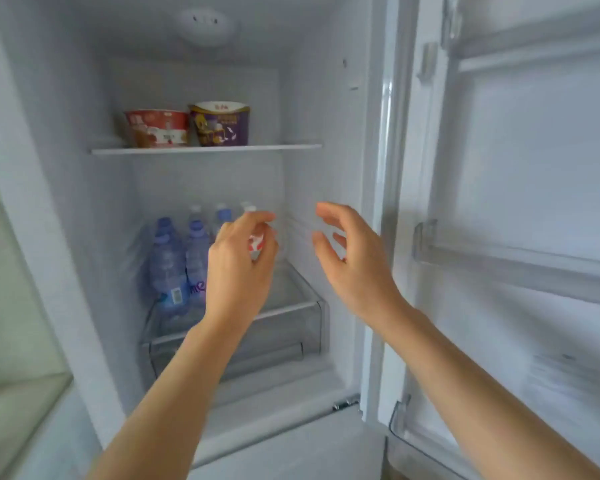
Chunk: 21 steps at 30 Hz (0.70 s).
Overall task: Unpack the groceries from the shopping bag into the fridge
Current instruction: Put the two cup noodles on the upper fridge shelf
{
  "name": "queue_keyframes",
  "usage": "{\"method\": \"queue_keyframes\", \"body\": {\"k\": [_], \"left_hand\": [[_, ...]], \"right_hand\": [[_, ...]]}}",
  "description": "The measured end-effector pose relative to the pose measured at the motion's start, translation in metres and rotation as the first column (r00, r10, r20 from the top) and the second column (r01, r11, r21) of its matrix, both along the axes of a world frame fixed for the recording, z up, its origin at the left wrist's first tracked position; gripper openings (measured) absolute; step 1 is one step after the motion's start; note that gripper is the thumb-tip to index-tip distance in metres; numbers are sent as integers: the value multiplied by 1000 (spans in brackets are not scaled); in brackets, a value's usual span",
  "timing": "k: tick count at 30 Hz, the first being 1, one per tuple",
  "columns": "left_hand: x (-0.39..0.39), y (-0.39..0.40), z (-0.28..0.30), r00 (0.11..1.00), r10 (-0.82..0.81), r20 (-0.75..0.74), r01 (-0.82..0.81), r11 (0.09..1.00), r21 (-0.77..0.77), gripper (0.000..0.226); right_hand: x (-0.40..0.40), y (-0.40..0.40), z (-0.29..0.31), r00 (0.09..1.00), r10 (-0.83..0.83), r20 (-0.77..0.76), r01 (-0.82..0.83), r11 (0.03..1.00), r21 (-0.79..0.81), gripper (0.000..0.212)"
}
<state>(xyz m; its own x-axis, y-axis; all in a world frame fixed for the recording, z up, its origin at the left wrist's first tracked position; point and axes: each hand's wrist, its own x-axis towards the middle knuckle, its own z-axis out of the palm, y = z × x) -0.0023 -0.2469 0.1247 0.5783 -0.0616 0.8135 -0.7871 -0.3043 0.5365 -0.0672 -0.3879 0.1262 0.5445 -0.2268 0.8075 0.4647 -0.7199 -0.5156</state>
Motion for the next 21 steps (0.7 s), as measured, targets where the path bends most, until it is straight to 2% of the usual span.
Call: {"method": "queue_keyframes", "body": {"k": [3, 10, 15, 21], "left_hand": [[-73, -14, -49, 999, -53, -5, 54, 996, 75, 18], [-217, -53, -160, 935, -297, -192, 323, 939, 117, 20], [-316, -86, -229, 803, -476, -359, 555, 816, 160, 18], [-401, -121, -288, 636, -493, -594, 733, 626, 266, 19]], "right_hand": [[-77, -8, -52, 996, -24, -88, 29, 998, 49, 38], [-253, -25, -155, 949, -194, -247, 224, 970, 96, 34], [-373, -38, -227, 849, -362, -384, 442, 886, 140, 33], [-482, -49, -283, 681, -518, -518, 684, 702, 197, 33]]}}
